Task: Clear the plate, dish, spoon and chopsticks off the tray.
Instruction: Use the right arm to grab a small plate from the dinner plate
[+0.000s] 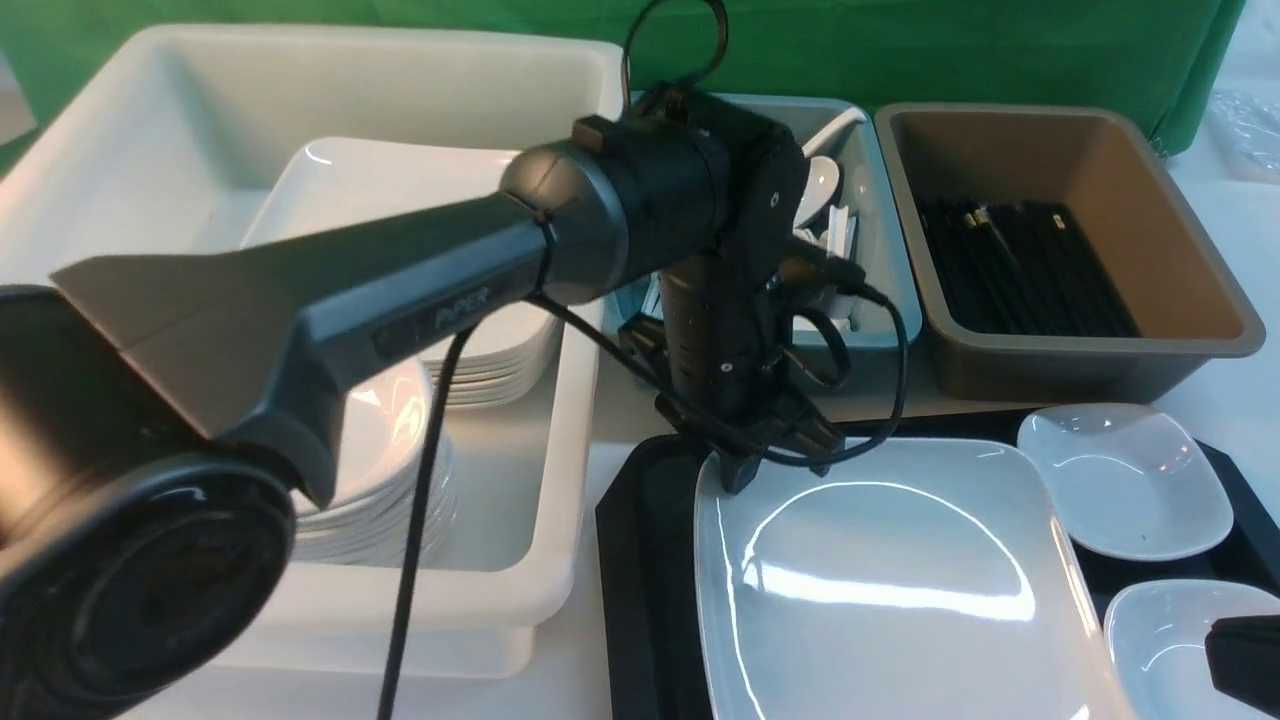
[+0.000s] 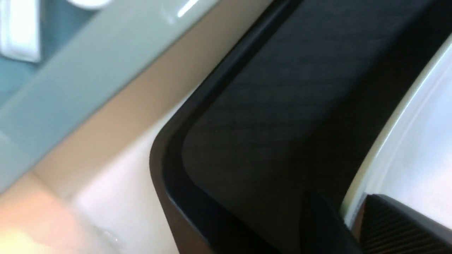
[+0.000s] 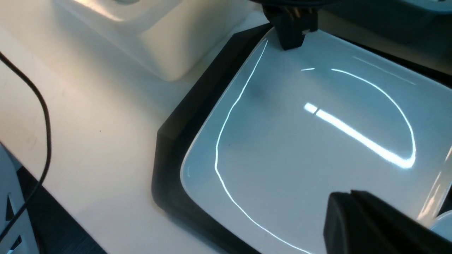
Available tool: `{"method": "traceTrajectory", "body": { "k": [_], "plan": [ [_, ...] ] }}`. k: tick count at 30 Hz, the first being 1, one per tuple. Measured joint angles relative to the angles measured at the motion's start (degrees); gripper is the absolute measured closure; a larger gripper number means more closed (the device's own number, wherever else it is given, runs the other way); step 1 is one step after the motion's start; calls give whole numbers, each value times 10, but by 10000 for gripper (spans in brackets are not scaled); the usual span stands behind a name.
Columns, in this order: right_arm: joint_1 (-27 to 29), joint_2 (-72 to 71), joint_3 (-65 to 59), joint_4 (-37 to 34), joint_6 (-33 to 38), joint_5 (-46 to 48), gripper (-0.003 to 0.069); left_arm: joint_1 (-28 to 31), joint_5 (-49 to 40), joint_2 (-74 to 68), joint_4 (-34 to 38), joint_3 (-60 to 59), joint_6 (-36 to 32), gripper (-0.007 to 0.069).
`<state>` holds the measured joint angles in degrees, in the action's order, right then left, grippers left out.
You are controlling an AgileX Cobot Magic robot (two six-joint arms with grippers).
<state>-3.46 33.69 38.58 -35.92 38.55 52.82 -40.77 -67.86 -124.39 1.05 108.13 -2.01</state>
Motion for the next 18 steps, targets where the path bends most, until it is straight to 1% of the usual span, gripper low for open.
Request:
{"method": "traceTrajectory", "body": {
  "k": [11, 18],
  "plan": [
    [0, 0, 0, 0, 0, -9, 635, 0, 18, 4, 1, 0, -12, 495],
    [0, 0, 0, 0, 0, -15, 632, 0, 37, -26, -22, 0, -5, 482]
  ]
}}
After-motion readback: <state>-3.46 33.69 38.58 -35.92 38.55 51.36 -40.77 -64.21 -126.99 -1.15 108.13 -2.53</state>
